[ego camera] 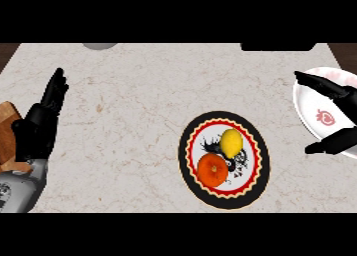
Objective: Pick the lemon from the plate and place it in the bowl
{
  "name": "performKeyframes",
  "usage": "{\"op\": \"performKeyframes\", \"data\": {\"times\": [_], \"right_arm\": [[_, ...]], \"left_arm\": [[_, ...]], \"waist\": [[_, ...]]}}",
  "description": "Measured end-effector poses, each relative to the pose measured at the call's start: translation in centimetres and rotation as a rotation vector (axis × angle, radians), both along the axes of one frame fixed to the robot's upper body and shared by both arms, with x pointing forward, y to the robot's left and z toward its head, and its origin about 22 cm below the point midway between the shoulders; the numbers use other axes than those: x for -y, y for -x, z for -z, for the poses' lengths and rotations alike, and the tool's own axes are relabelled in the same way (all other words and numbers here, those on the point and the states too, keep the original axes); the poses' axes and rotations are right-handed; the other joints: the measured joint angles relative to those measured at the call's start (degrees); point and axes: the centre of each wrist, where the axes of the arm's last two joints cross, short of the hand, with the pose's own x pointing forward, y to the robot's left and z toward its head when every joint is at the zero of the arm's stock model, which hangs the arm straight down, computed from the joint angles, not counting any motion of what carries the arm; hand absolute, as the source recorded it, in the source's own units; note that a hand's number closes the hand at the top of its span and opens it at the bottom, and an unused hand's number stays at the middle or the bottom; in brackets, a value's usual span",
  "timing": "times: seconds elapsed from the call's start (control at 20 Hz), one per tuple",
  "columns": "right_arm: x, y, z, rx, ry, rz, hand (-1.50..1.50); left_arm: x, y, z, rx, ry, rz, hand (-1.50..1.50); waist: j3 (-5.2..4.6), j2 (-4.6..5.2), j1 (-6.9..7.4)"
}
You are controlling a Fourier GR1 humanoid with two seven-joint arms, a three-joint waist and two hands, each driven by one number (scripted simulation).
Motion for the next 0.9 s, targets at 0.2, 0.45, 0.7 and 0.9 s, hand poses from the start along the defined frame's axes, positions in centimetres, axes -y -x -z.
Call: {"op": "performKeyframes", "data": {"times": [0.2,0.45,0.7,0.9], "right_arm": [[-2.9,-1.0,-1.9,-0.043,0.187,-0.052,-1.50],[-7.3,-2.6,-2.9,-0.100,0.326,-0.132,-1.50],[-10.9,-2.8,-2.8,-0.157,0.404,-0.205,-1.50],[-12.5,-2.3,-2.0,-0.195,0.486,-0.240,-1.50]], "left_arm": [[0.3,0.1,-0.1,-0.004,-0.001,0.000,0.00],[0.3,-0.6,-0.7,-0.008,0.000,0.003,0.00],[0.2,-0.5,-0.7,-0.007,0.003,-0.003,0.00],[0.3,-0.4,-0.5,-0.005,0.001,-0.003,0.00]], "waist": [[-0.02,-0.06,0.18],[0.02,0.06,0.22],[0.04,0.03,0.03],[0.04,0.01,-0.09]]}}
